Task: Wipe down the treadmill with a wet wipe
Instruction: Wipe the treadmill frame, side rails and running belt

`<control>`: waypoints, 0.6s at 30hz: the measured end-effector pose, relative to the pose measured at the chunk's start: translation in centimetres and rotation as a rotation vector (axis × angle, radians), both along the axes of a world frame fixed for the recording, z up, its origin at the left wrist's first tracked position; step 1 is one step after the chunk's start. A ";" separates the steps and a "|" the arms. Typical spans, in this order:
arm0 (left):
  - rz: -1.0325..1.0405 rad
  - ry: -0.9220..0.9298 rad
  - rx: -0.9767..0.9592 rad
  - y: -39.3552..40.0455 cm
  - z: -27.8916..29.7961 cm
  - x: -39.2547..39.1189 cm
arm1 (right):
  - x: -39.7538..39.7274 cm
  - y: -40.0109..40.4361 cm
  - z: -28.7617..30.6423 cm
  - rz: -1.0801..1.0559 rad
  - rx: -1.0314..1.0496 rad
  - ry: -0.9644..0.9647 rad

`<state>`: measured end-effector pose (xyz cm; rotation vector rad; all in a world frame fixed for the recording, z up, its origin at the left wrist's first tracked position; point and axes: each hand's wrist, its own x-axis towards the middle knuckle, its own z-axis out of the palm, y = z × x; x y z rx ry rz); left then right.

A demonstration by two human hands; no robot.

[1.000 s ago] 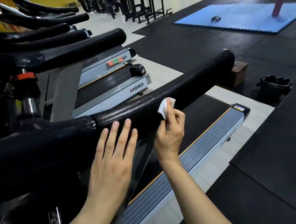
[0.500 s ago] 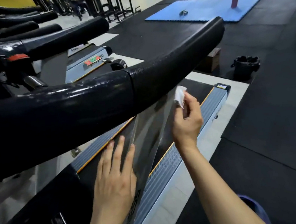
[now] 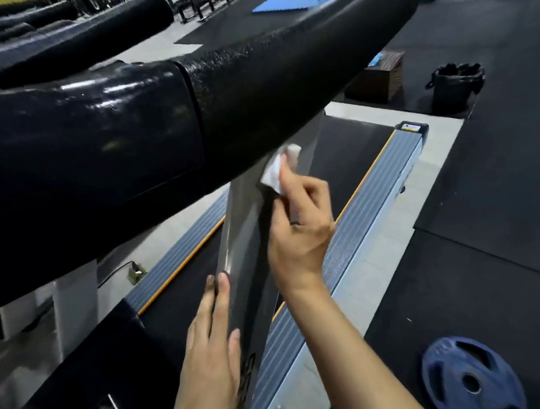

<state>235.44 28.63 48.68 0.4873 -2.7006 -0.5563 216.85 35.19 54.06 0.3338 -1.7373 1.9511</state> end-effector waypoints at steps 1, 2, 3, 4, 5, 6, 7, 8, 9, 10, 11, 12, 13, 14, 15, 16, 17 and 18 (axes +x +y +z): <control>0.000 0.009 -0.006 0.1 -0.2 -0.1 | 0.4 0.5 -0.4 0.023 0.049 0.063; 0.013 0.021 -0.007 0.2 -0.3 -0.2 | 0.6 1.2 -0.8 0.050 0.110 0.136; 0.036 0.035 -0.005 0.4 -0.5 -0.4 | 0.5 1.9 -1.0 0.086 0.169 0.200; 0.057 0.052 -0.004 0.6 -0.7 -0.5 | 0.0 2.4 -1.2 0.110 0.207 0.225; 0.072 0.072 -0.011 0.7 -1.0 -0.7 | -1.0 2.7 -1.4 0.109 0.209 0.189; 0.085 0.088 -0.024 0.8 -1.2 -0.9 | -2.4 2.8 -1.3 0.075 0.169 0.097; 0.100 0.092 -0.037 0.8 -1.5 -1.0 | -4.0 2.6 -1.1 0.027 0.097 -0.025; 0.113 0.088 -0.053 0.8 -1.7 -1.1 | -5.4 2.3 -0.8 -0.017 0.023 -0.130; 0.118 0.083 -0.070 0.9 -1.9 -1.1 | -6.2 2.0 -0.2 -0.043 -0.030 -0.193; 0.118 0.084 -0.089 0.9 -1.9 -1.1 | -6.3 1.7 0.3 -0.059 -0.064 -0.202; 0.115 0.086 -0.111 1.0 -1.9 -1.1 | -5.4 1.2 0.9 -0.062 -0.081 -0.171; 0.114 0.081 -0.129 1.0 -1.9 -1.1 | -3.7 0.8 1.1 -0.048 -0.077 -0.121; 0.115 0.071 -0.135 1.0 -1.9 -1.1 | -1.5 0.6 1.1 -0.015 -0.052 -0.068; 0.117 0.064 -0.132 1.0 -1.8 -1.1 | 0.5 0.7 0.8 0.030 -0.006 -0.008; 0.121 0.057 -0.123 0.9 -1.8 -1.0 | 2.1 1.0 0.4 0.079 0.050 0.051; 0.124 0.047 -0.114 0.9 -1.8 -0.9 | 2.7 1.5 -0.2 0.119 0.109 0.101; 0.124 0.040 -0.111 1.0 -1.8 -0.9 | 2.4 1.9 -0.7 0.143 0.159 0.141; 0.124 0.041 -0.112 1.0 -1.8 -0.9 | 1.4 2.2 -1.1 0.147 0.178 0.147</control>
